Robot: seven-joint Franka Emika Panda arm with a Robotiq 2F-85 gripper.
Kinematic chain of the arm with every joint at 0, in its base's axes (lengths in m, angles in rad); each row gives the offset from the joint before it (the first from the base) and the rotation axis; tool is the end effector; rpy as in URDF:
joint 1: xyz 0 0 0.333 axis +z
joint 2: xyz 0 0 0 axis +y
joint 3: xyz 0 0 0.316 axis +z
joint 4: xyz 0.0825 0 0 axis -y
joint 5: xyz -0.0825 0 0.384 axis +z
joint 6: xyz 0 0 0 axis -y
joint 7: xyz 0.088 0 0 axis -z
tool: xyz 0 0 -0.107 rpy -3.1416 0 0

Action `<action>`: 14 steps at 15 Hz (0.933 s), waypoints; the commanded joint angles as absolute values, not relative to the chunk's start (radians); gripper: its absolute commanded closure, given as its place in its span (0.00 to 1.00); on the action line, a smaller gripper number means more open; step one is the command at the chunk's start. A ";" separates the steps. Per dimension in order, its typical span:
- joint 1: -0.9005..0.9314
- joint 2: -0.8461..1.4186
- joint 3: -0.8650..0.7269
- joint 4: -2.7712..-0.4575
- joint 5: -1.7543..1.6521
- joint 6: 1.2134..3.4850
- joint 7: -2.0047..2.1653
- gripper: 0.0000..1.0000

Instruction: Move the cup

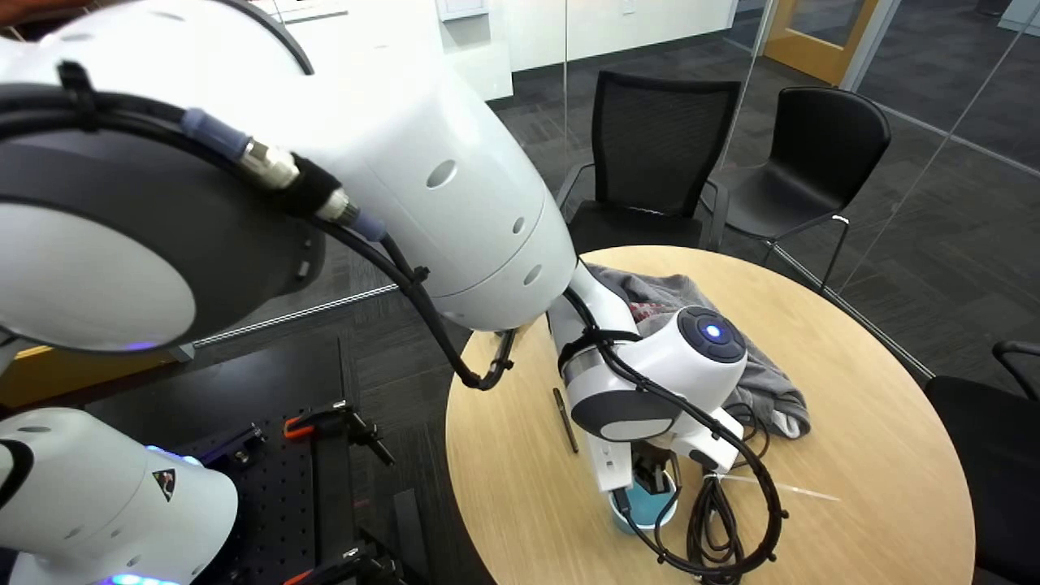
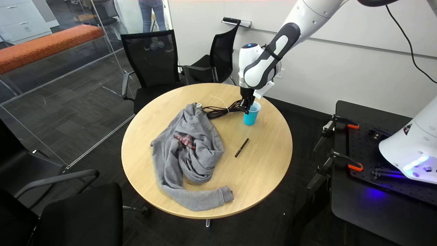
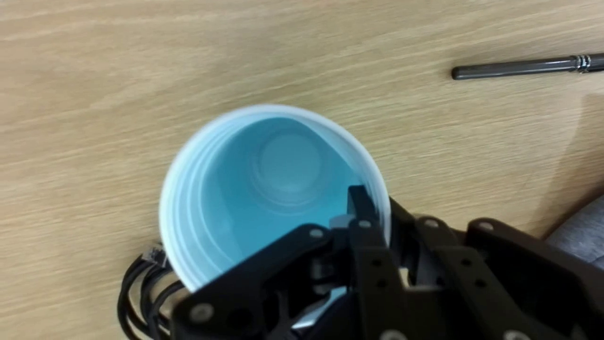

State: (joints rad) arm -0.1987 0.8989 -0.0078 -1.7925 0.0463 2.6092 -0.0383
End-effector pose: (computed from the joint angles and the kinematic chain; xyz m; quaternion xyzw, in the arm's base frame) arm 0.6056 -0.1278 0.0414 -0.9938 0.1029 0.0398 0.0128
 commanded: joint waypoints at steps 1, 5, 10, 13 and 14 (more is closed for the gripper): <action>-0.184 0.872 -0.020 -1.798 0.058 2.566 -0.031 0.99; -0.084 0.763 -0.095 -1.909 0.012 2.602 0.050 0.99; 0.054 0.611 -0.174 -2.046 -0.074 2.610 0.165 0.99; 0.111 0.523 -0.184 -2.122 -0.141 2.615 0.184 0.99; 0.119 0.500 -0.178 -2.140 -0.163 2.613 0.175 0.99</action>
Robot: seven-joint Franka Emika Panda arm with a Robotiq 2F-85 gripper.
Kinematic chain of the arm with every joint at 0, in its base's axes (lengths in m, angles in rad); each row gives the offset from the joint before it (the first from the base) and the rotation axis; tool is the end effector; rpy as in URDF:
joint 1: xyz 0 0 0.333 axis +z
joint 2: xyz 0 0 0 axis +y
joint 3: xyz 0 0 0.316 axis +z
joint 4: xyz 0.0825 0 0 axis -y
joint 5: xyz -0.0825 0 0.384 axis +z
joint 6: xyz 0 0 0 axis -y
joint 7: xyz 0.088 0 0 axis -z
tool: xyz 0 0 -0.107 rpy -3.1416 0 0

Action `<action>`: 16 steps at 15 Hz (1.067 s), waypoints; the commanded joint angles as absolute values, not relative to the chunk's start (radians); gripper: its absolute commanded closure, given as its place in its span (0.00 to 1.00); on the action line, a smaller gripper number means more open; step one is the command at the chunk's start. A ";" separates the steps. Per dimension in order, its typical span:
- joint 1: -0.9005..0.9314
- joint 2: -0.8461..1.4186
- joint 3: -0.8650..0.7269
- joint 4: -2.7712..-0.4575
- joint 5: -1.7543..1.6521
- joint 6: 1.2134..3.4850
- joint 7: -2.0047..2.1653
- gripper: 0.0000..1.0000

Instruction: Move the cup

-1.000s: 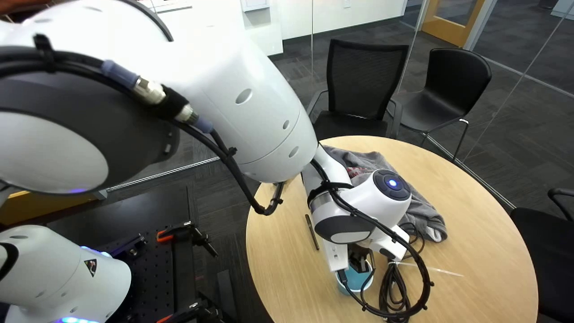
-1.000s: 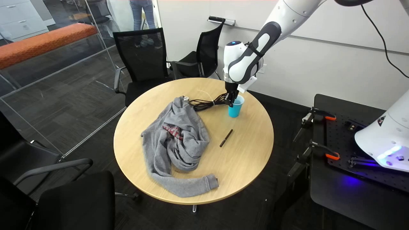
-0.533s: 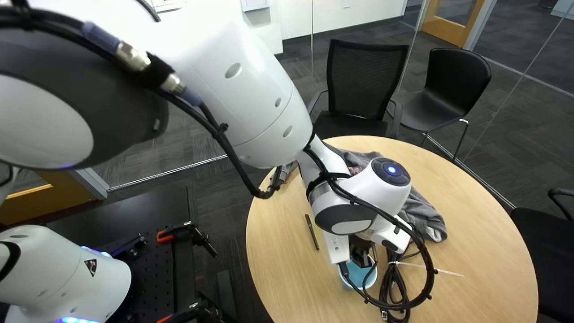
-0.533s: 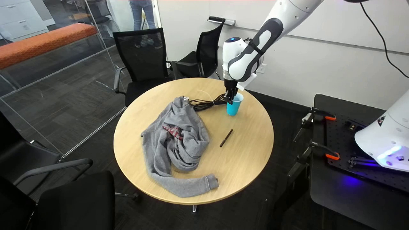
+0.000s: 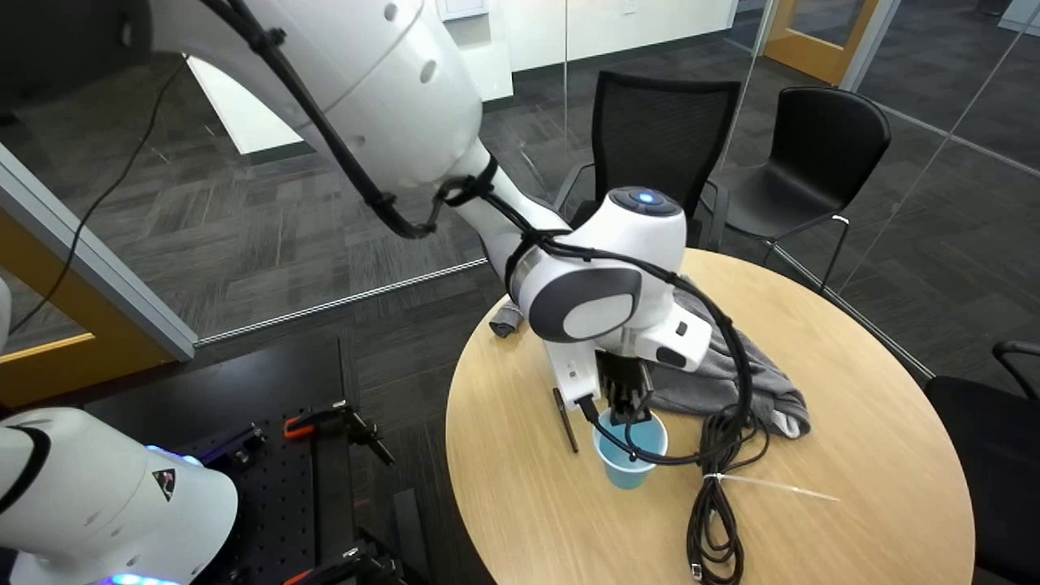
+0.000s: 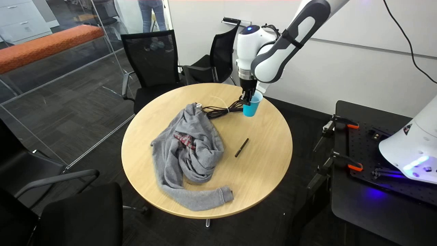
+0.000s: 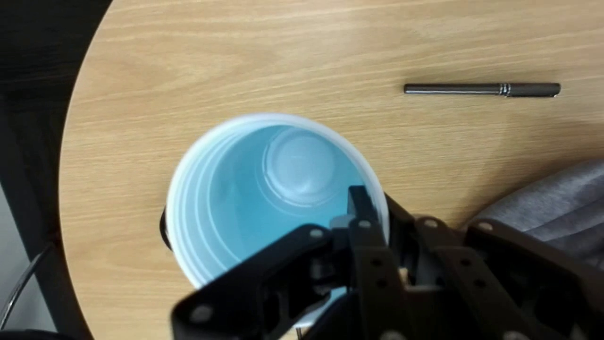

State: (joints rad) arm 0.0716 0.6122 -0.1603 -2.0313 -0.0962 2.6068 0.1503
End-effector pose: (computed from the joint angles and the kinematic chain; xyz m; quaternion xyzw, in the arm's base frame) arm 0.5882 -0.0510 0.1403 0.9954 -0.0638 -0.0140 0.0704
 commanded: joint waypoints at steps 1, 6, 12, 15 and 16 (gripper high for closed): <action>0.131 0.477 -0.177 -2.159 -0.192 2.613 0.171 0.99; 0.171 0.401 -0.155 -2.220 -0.359 2.617 0.131 0.99; 0.162 0.420 -0.098 -2.197 -0.394 2.607 0.119 0.94; 0.160 0.426 -0.098 -2.196 -0.394 2.607 0.119 0.94; 0.158 0.427 -0.099 -2.196 -0.393 2.607 0.119 0.94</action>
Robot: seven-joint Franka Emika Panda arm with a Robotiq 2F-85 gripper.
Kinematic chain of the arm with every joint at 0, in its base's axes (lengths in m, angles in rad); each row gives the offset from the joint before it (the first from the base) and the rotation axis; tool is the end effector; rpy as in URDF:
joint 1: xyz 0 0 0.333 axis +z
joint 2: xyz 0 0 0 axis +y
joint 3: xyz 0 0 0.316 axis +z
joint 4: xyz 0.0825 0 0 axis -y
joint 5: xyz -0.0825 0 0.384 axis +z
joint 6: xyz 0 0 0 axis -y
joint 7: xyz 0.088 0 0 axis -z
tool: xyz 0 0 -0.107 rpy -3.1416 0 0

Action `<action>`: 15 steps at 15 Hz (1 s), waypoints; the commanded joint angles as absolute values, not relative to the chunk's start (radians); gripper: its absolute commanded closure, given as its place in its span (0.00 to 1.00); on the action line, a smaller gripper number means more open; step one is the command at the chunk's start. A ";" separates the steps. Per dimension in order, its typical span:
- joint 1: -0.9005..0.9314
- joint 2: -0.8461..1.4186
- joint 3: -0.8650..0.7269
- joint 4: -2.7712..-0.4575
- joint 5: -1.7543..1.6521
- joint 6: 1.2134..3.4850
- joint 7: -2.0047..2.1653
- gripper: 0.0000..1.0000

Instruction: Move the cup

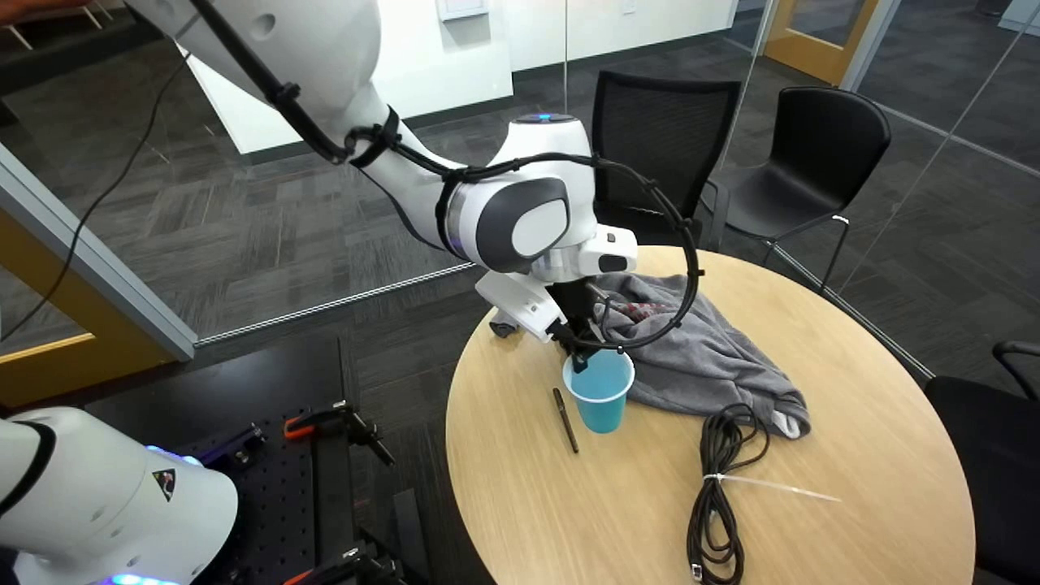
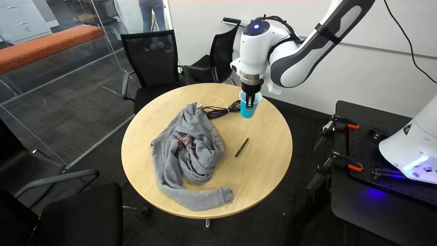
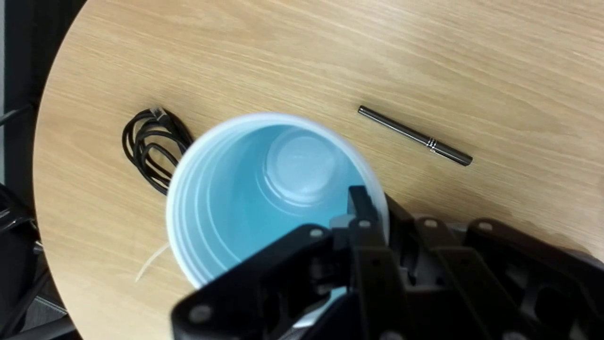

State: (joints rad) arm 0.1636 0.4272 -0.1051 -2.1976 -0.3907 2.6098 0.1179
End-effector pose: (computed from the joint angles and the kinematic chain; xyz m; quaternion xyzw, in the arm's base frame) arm 0.5514 0.0393 0.1852 0.9825 0.1432 0.0011 0.1191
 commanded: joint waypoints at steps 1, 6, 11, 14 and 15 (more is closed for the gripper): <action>0.157 0.427 -0.099 -2.196 -0.393 2.607 0.119 0.94; 0.200 0.422 -0.096 -2.206 -0.451 2.629 0.131 0.99; 0.267 0.419 -0.056 -2.227 -0.550 2.679 0.125 0.99; 0.297 0.431 -0.025 -2.239 -0.571 2.714 0.112 0.99; 0.306 0.435 -0.016 -2.243 -0.573 2.719 0.114 0.99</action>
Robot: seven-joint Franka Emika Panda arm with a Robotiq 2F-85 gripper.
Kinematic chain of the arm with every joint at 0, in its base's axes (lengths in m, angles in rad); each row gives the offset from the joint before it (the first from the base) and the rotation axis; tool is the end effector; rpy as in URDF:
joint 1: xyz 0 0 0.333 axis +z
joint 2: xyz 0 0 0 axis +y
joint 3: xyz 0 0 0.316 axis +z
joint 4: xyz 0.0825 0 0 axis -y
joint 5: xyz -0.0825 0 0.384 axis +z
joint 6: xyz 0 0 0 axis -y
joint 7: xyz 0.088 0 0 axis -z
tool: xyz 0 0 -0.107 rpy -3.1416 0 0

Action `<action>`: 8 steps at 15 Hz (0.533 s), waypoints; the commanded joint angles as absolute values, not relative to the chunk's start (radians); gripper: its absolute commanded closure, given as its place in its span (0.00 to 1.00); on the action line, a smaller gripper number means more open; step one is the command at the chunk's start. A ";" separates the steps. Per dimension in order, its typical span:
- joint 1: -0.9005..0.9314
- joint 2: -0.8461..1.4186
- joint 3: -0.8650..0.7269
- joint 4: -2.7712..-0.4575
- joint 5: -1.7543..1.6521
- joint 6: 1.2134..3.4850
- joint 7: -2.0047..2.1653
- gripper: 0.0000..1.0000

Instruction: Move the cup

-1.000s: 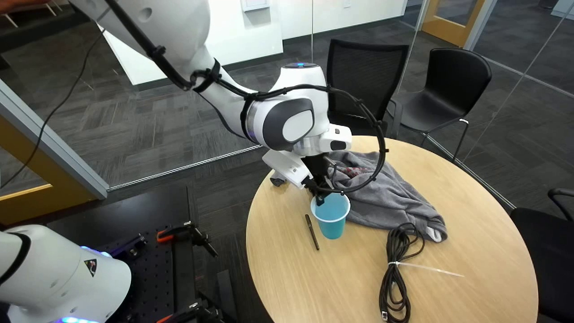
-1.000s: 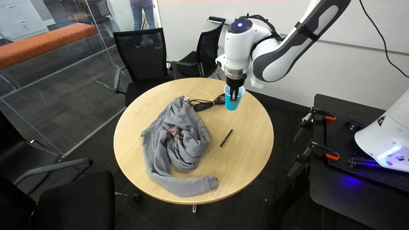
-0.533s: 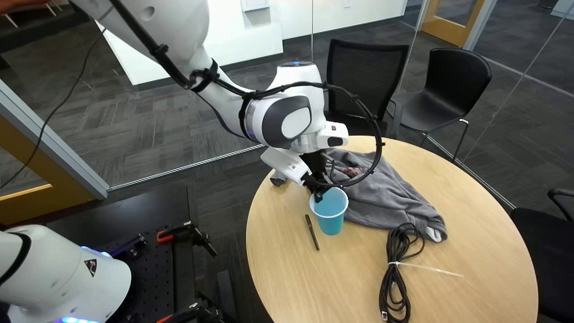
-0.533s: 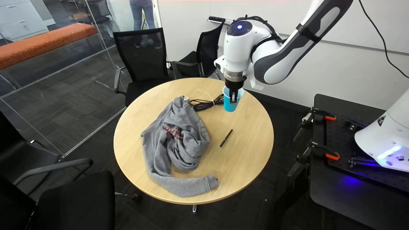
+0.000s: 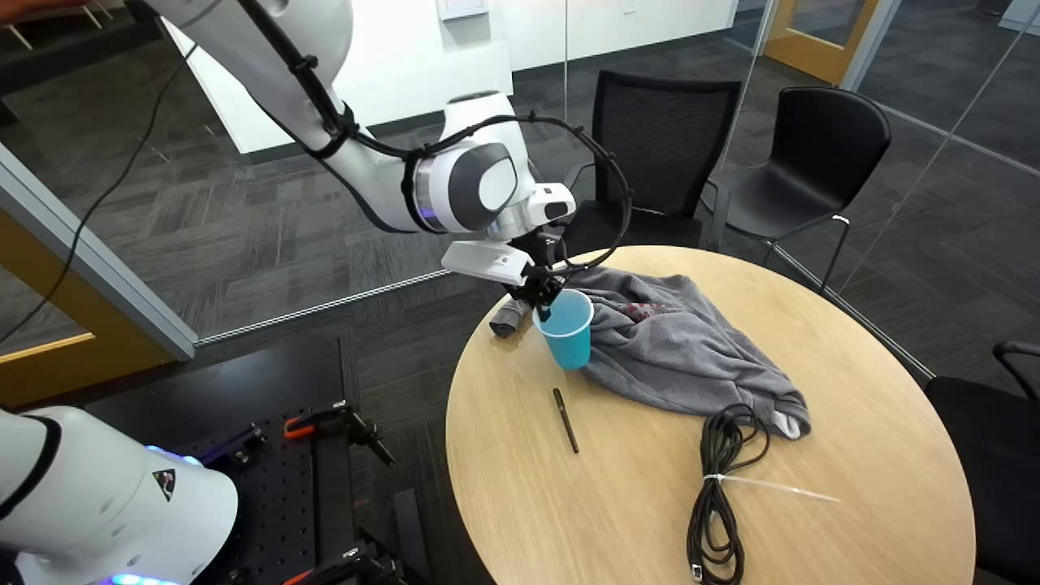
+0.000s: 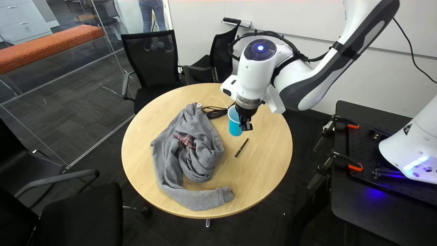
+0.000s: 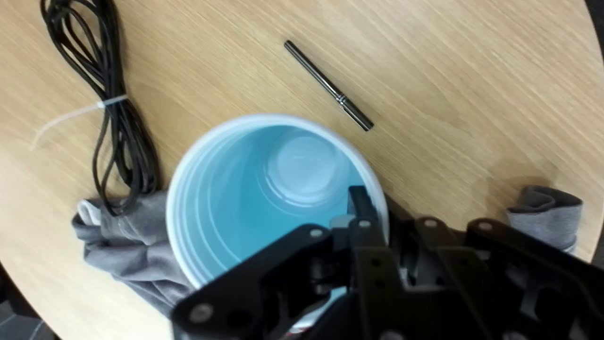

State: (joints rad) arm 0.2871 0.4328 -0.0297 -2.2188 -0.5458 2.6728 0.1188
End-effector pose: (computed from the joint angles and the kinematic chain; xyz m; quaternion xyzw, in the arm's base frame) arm 0.5254 0.1541 0.1780 0.9429 0.3065 0.0332 0.1263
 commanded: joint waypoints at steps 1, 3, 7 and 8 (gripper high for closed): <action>0.313 0.444 -0.009 -2.251 -0.576 2.738 0.113 0.99; 0.327 0.456 0.002 -2.262 -0.574 2.763 0.113 0.99; 0.338 0.494 0.025 -2.273 -0.553 2.833 0.079 0.99; 0.336 0.505 0.032 -2.273 -0.544 2.847 0.065 0.99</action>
